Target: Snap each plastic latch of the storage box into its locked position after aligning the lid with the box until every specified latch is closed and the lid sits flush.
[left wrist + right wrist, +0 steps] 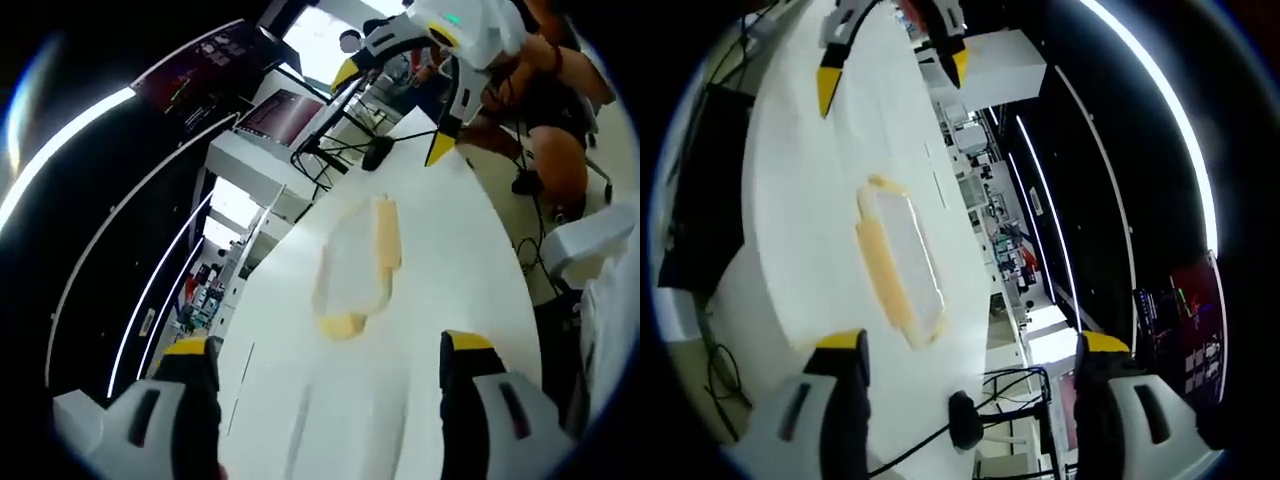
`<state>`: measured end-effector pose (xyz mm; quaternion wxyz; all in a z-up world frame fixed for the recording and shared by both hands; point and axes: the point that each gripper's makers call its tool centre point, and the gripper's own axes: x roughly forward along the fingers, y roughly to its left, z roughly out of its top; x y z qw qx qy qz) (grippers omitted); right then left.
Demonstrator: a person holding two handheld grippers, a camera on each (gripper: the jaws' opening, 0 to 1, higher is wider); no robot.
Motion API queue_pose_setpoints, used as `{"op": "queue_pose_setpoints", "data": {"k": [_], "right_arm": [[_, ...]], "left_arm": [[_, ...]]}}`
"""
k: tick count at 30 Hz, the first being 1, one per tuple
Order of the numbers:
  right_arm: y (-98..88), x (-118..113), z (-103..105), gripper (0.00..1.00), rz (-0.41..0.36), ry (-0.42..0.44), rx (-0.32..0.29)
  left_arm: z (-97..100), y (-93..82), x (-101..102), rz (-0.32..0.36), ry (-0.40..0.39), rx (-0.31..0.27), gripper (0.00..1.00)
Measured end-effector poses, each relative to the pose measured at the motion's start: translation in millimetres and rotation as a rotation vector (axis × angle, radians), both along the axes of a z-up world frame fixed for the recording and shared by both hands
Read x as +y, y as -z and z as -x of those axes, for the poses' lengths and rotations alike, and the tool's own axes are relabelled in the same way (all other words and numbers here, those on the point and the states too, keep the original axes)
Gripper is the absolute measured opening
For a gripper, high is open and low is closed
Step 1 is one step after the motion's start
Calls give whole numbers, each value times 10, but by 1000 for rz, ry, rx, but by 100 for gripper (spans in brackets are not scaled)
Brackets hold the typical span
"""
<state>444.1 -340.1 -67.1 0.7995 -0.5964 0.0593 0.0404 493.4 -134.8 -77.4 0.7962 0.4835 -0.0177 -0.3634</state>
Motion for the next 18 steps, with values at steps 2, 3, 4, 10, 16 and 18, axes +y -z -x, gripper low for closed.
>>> {"op": "queue_pose_setpoints", "data": {"k": [2, 3, 4, 10, 16, 18], "right_arm": [[-9, -14, -29, 84, 3, -2, -2], [-9, -19, -43, 84, 6, -2, 0], [-10, -27, -56, 83, 9, -3, 1], [-22, -86, -142, 83, 12, 9, 0], [-37, -108, -228, 82, 21, 6, 1], [-47, -115, -255, 82, 23, 8, 0]], "left_arm": [[-38, -2, -6, -2, -5, -3, 91], [-51, -4, -9, -2, -7, -2, 91], [-54, 2, -13, -1, -8, 3, 91], [-99, 15, -28, -5, -15, 11, 91], [-171, -4, -61, 1, -13, 17, 91], [-206, -3, -80, 2, -13, 18, 91]]}}
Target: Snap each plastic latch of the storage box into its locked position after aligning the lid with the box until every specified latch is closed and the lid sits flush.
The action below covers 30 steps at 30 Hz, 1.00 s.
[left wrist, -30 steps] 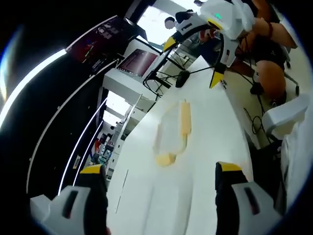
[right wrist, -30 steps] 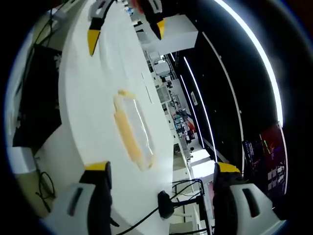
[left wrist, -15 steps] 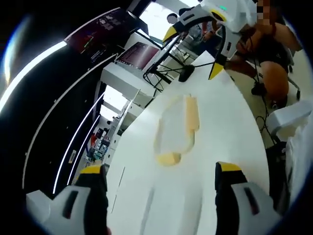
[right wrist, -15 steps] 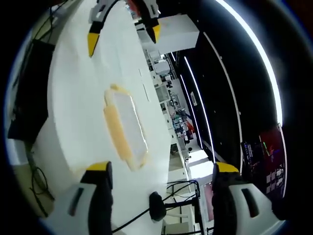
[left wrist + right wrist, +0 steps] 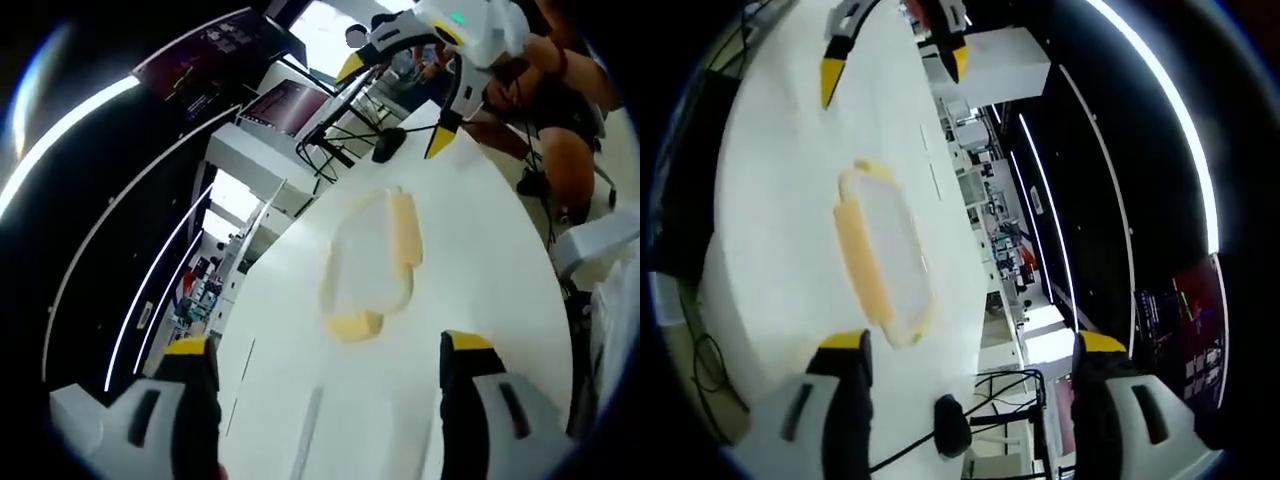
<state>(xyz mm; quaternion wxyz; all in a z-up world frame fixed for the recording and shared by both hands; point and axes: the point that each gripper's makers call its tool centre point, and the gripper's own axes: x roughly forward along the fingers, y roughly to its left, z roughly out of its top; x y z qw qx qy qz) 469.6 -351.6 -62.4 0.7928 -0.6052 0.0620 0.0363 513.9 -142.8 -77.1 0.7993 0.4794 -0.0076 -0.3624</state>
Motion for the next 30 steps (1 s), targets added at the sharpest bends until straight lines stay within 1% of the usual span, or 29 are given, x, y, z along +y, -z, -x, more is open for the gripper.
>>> {"op": "queue_pose_setpoints", "data": {"k": [3, 4, 8, 10, 16, 20, 24, 26, 28, 30], "right_arm": [[-25, -9, -32, 82, 0, 9, -9], [-12, -3, -34, 82, 8, 4, 2], [-16, -4, -66, 82, 9, 2, 5], [-16, -19, -80, 82, 8, 6, 7], [-26, -39, -151, 81, 20, -1, 15], [-34, -48, -213, 81, 26, -4, 19], [-37, -59, -267, 81, 33, -6, 26], [-45, -76, -296, 81, 36, -6, 28], [-48, -94, -318, 80, 31, -2, 31], [-39, -108, -336, 79, 33, 1, 36]], "left_arm": [[-44, 13, -19, -4, -5, 8, 91], [-59, 8, -22, -3, -5, 6, 91], [-79, 23, -65, 0, 4, 17, 92], [-135, 35, -65, -7, 0, 21, 92], [-163, 51, -121, -22, 8, 26, 92], [-213, 53, -133, -31, 0, 28, 92], [-253, 69, -145, -22, 4, 47, 92], [-291, 83, -139, -33, -10, 47, 91], [-301, 100, -156, -43, -5, 41, 91], [-325, 123, -147, -62, -22, 42, 91]]}}
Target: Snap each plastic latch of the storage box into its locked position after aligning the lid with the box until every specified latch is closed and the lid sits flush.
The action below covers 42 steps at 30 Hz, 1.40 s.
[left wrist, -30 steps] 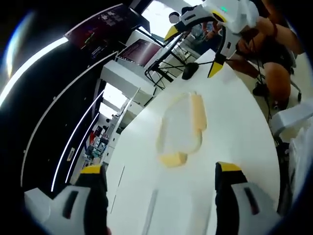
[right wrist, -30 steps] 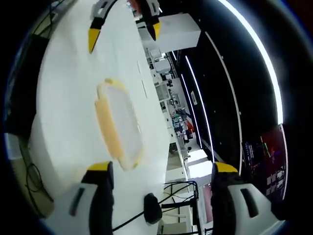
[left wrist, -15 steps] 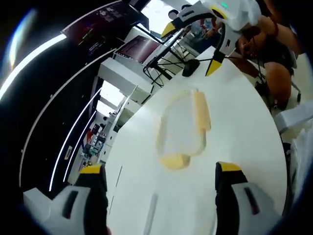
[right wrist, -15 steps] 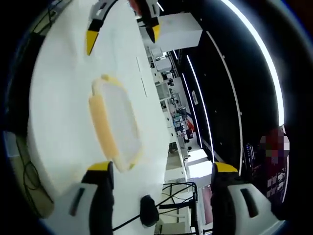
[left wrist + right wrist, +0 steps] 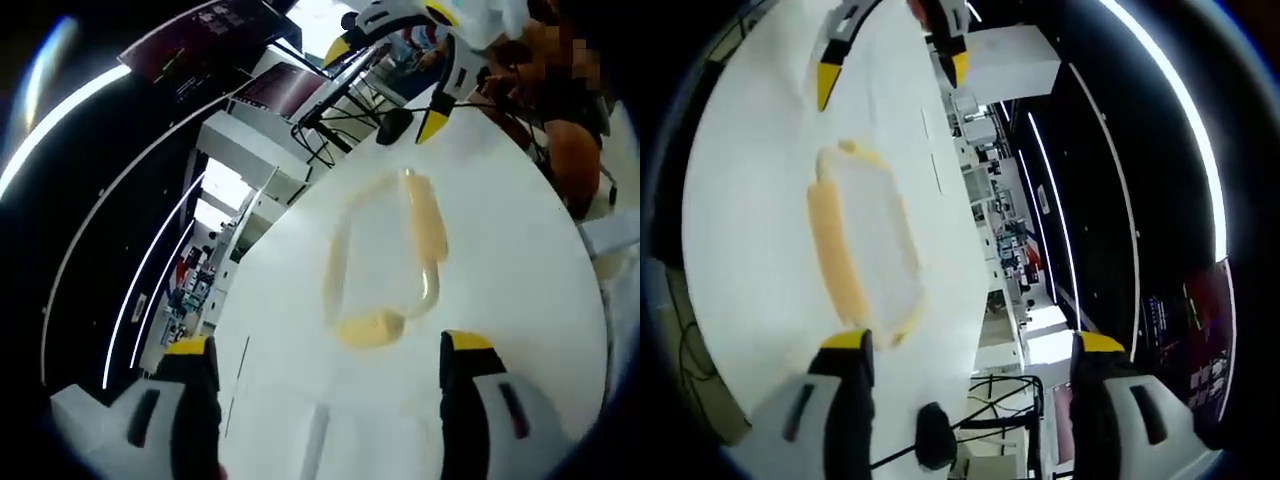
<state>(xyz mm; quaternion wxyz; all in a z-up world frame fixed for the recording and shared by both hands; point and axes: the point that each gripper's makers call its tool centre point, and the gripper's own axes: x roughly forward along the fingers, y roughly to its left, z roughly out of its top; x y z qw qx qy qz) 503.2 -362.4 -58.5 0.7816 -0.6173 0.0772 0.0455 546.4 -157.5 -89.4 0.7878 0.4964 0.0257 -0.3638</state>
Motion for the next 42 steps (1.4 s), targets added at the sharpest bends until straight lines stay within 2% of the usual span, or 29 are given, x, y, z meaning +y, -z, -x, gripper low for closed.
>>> {"op": "queue_pose_setpoints", "data": {"k": [8, 13, 26, 35, 39, 42], "right_arm": [[39, -48, -104, 77, 33, -4, 18], [82, -98, -163, 78, 26, -3, 38], [167, -172, -231, 77, 17, 7, 63], [140, -168, -225, 77, 20, 2, 71], [141, -114, -246, 75, 13, -27, 105], [150, -78, -272, 74, -5, -54, 138]], "left_arm": [[-77, 22, -74, -11, 8, 10, 91], [-100, 51, -87, -24, 16, 18, 91], [-199, 93, -114, -8, 8, 37, 93], [-234, 157, -120, -24, 14, 89, 92], [-234, 155, -93, -31, 14, 112, 91], [-219, 184, -82, -49, 21, 150, 91]]}}
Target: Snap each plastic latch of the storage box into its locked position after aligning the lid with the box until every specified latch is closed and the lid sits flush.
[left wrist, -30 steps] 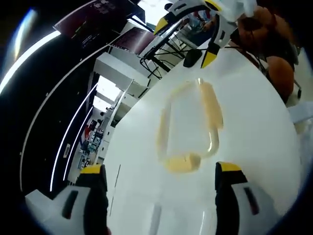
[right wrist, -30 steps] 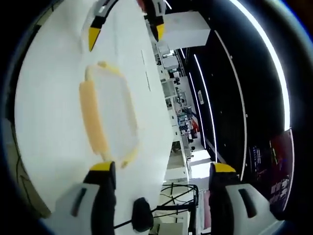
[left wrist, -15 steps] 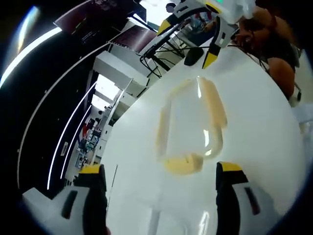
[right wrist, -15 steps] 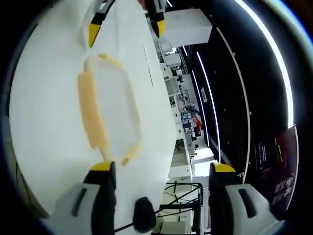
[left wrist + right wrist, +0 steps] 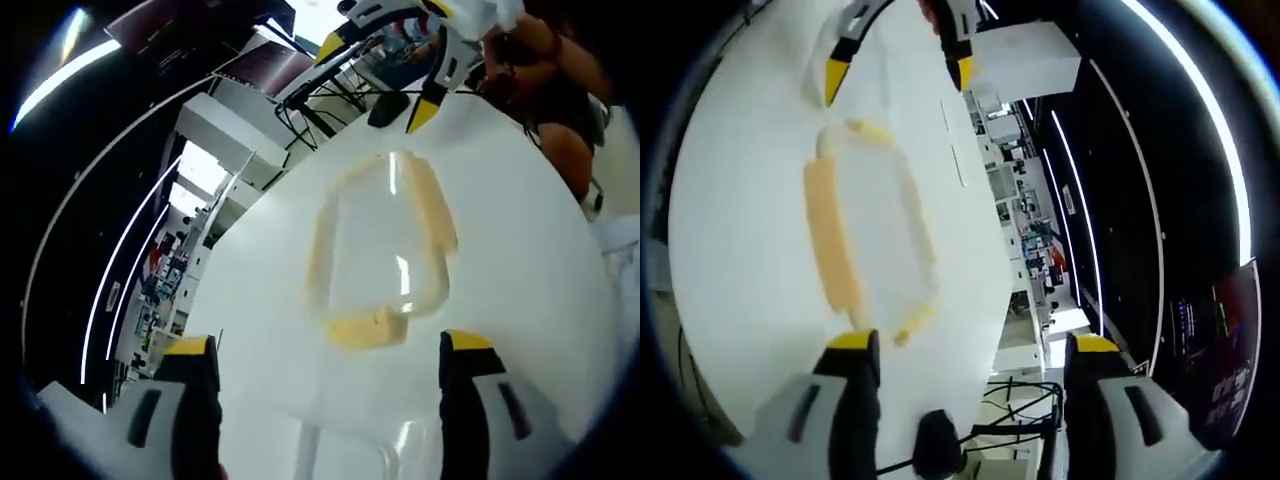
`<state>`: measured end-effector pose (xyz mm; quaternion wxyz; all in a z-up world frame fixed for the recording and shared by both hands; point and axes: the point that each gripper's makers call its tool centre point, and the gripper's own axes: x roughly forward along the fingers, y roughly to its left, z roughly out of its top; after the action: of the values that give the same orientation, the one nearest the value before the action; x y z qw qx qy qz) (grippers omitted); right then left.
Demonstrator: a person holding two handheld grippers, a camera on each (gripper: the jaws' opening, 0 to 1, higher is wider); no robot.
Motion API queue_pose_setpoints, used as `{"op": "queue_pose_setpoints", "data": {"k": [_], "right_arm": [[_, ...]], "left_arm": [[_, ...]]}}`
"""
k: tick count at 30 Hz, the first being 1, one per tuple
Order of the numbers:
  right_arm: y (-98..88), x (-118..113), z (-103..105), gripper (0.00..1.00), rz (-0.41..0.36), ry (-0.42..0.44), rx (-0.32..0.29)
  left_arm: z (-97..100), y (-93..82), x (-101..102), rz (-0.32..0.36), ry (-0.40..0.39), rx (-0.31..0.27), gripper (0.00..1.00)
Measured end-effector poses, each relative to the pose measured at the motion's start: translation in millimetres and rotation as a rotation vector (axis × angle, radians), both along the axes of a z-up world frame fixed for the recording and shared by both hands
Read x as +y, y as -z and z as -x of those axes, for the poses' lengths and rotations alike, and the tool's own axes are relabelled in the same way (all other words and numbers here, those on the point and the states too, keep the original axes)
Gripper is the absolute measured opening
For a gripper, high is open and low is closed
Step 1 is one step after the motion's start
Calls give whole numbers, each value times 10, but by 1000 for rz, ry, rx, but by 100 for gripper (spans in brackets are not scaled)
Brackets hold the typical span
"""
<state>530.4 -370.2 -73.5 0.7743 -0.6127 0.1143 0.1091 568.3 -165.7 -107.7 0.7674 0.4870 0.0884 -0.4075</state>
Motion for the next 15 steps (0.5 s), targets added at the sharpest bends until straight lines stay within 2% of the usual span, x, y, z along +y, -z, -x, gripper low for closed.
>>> {"op": "queue_pose_setpoints", "data": {"k": [2, 3, 8, 11, 15], "right_arm": [[47, -1, -26, 74, -12, -8, 49], [102, 7, -22, 73, -15, -17, 93], [279, -9, -29, 66, -68, -29, 246], [359, -71, -16, 58, -58, -18, 324], [390, -144, -48, 63, -85, -23, 407]], "left_arm": [[13, 43, 12, -25, 6, 39, 89], [19, 56, 8, -32, 14, 55, 88], [15, 40, -41, 2, 31, 121, 83], [8, 52, -56, -4, 42, 136, 83], [10, 107, -82, -21, 53, 187, 79]]}}
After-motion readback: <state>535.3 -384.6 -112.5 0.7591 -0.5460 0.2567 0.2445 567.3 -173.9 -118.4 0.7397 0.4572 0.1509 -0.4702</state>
